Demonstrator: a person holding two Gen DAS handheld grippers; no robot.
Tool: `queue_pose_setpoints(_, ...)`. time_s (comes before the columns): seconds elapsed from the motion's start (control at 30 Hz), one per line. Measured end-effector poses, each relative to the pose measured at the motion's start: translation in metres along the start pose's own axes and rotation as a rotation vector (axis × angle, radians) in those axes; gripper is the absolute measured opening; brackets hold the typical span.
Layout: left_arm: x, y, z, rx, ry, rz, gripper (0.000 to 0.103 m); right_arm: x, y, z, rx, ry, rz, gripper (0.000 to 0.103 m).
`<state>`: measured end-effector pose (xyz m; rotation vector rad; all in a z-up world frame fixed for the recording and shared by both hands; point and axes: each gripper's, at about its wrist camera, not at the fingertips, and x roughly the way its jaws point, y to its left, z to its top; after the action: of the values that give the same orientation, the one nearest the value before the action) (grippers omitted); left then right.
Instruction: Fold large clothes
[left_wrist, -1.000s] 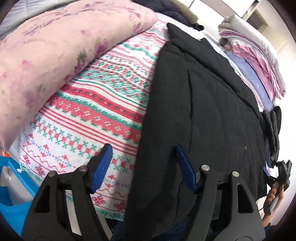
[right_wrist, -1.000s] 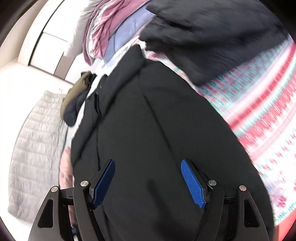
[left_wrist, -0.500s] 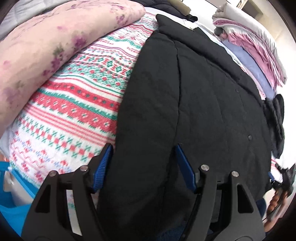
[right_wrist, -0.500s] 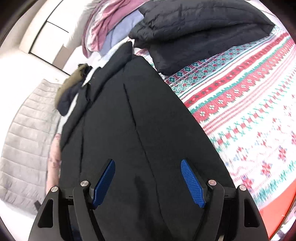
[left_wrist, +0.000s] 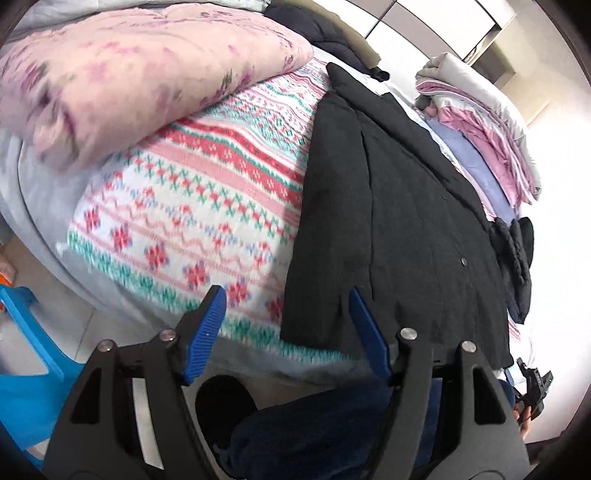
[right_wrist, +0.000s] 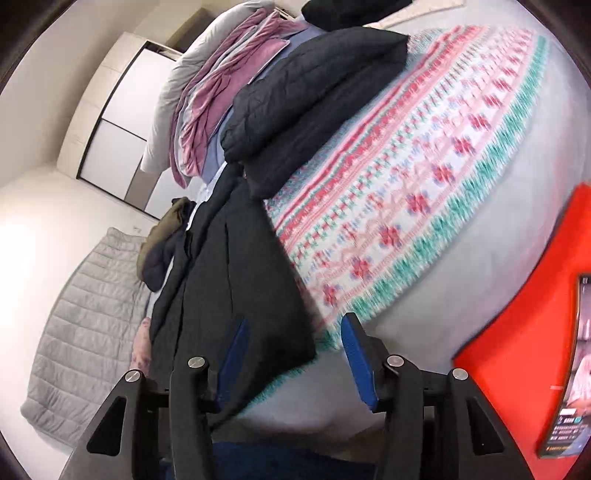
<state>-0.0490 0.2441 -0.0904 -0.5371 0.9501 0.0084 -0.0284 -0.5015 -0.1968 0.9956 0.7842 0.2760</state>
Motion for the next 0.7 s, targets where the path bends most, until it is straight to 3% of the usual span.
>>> queue_pose_setpoints(0.2,-0.010,0.004,-0.028,0.036,-0.045,-0.018,0.066,-0.006,0.002,-0.017,-0.118,0.014,-0.072,0.052)
queue_pose_setpoints(0.33,-0.005,-0.004,-0.044,0.154,-0.038,0.089,0.066,0.004,0.021,-0.029,-0.232,0.049,-0.156,0.052)
queue_pose_setpoints(0.5,-0.002,-0.010,-0.035,0.169,-0.086,0.135,0.066,0.015,0.037,-0.032,-0.280,0.033,-0.181,0.034)
queue_pose_setpoints(0.6,0.005,-0.018,-0.028,0.197,-0.097,0.166,0.065,0.026,0.052,-0.031,-0.314,0.016,-0.211,0.033)
queue_pose_setpoints(0.63,0.006,-0.023,-0.027,0.211,-0.103,0.185,0.062,0.026,0.056,-0.031,-0.315,0.004,-0.201,0.033)
queue_pose_setpoints(0.7,0.010,-0.032,-0.028,0.249,-0.110,0.211,0.034,0.025,0.059,-0.027,-0.308,-0.026,-0.176,0.033)
